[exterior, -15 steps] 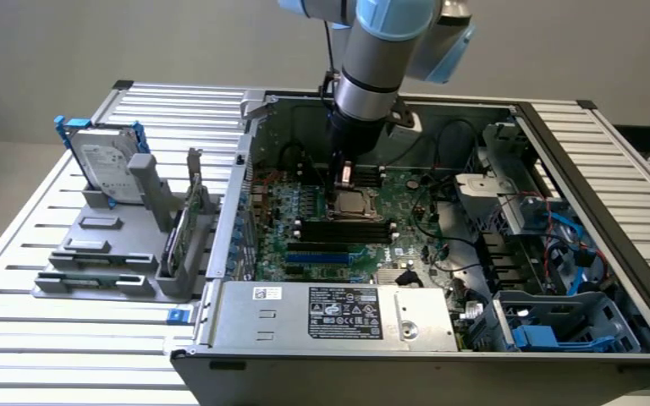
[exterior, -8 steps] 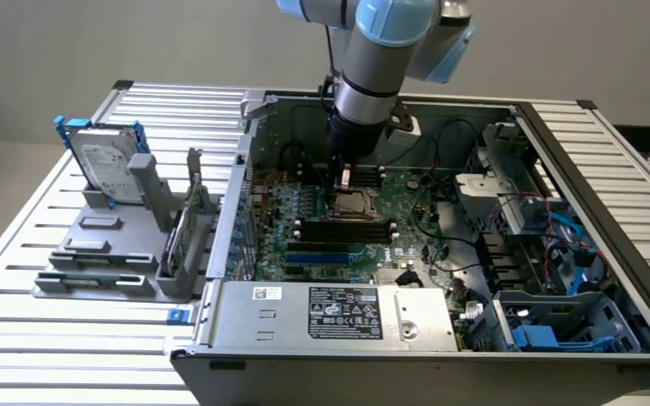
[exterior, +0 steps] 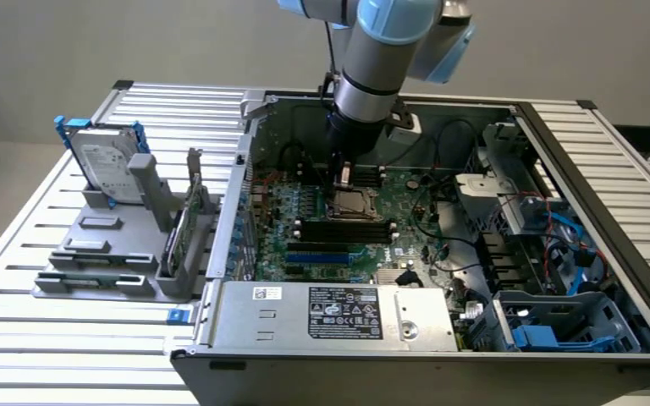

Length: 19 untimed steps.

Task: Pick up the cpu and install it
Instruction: 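Close the cpu cover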

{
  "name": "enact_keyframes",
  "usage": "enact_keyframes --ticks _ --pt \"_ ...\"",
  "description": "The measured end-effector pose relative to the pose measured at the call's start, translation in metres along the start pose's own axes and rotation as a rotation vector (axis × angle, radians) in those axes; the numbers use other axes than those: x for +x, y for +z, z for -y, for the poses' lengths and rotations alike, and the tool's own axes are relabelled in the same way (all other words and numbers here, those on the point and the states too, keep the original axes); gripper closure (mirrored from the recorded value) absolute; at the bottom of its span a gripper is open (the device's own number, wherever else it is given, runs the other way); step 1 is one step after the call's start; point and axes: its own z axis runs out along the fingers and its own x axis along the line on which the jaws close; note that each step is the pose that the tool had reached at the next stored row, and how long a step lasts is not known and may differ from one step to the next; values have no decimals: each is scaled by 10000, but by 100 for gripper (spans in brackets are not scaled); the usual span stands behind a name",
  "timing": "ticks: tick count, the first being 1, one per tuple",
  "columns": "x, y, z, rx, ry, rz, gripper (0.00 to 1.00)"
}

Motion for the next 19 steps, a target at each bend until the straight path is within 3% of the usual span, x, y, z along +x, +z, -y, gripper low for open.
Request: enact_keyframes --ticks 6,13,19 --pt "-31 -37 90 82 3 -236 89" --pt "-34 -37 214 122 94 -546 89" --pt "-31 -81 309 122 215 -1008 89"
